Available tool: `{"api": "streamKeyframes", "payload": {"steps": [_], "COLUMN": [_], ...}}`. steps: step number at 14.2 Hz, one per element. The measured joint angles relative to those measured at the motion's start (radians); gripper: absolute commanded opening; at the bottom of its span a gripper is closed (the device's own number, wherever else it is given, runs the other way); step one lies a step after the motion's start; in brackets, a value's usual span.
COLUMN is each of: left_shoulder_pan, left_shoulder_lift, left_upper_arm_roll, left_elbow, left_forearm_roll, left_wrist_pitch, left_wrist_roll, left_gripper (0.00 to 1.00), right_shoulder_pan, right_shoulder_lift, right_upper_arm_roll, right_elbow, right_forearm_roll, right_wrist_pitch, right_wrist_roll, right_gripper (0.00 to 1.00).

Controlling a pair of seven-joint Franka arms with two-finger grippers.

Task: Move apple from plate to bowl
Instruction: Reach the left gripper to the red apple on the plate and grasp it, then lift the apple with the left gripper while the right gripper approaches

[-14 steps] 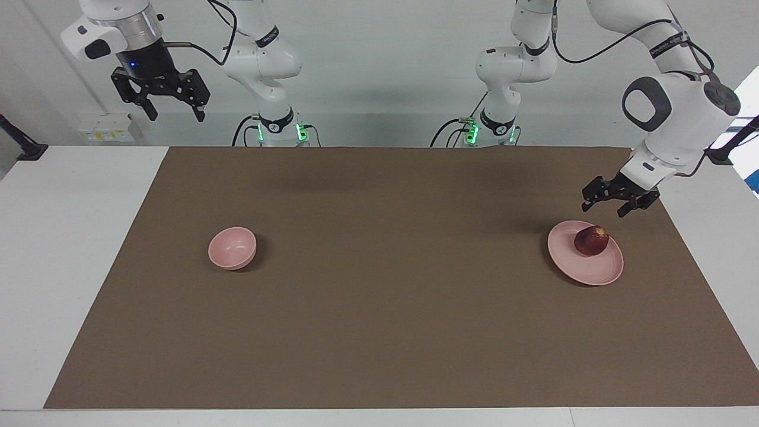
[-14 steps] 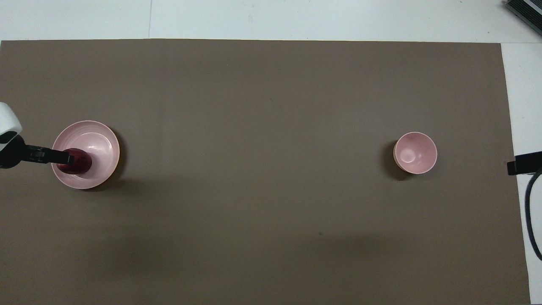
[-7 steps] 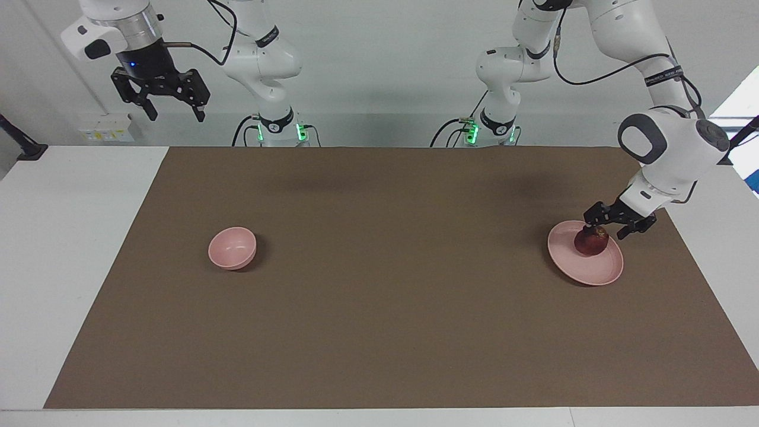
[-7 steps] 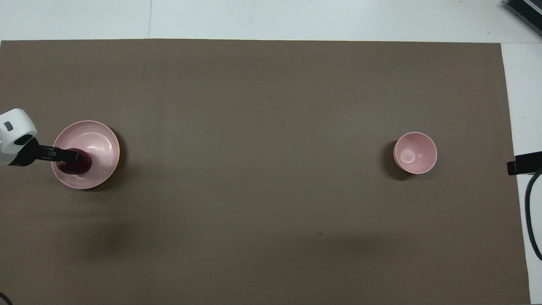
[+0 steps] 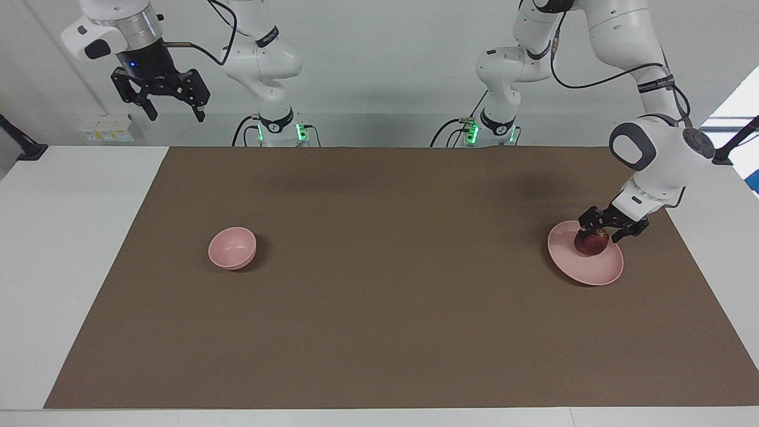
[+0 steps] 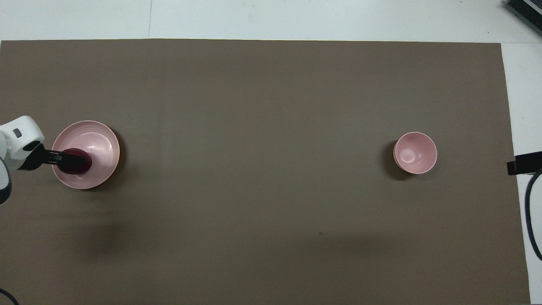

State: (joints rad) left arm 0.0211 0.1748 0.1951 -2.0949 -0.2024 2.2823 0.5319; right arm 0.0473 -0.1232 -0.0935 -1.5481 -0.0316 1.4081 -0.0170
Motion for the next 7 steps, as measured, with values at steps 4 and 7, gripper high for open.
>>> {"api": "streamKeyframes", "payload": {"steps": [4,7], "left_shoulder_pan": [0.0,0.0], "left_shoulder_lift": [0.008,0.007], "left_upper_arm_roll": [-0.006,-0.007], "left_elbow": [0.001,0.003], "left_forearm_roll": [-0.021,-0.021], "left_wrist_pitch": [0.013,0.008], "left_wrist_roll": [0.002,0.003], "left_gripper": [0.02,0.0], "right_shoulder_pan": [0.0,0.0], "right_shoulder_lift": [0.0,0.0], "right_upper_arm_roll": [0.0,0.0], "right_elbow": [0.0,0.0], "right_forearm_roll": [0.0,0.0], "right_wrist_pitch": [0.0,0.0], "right_wrist_roll": [0.0,0.0], "right_gripper": [1.0,1.0]}}
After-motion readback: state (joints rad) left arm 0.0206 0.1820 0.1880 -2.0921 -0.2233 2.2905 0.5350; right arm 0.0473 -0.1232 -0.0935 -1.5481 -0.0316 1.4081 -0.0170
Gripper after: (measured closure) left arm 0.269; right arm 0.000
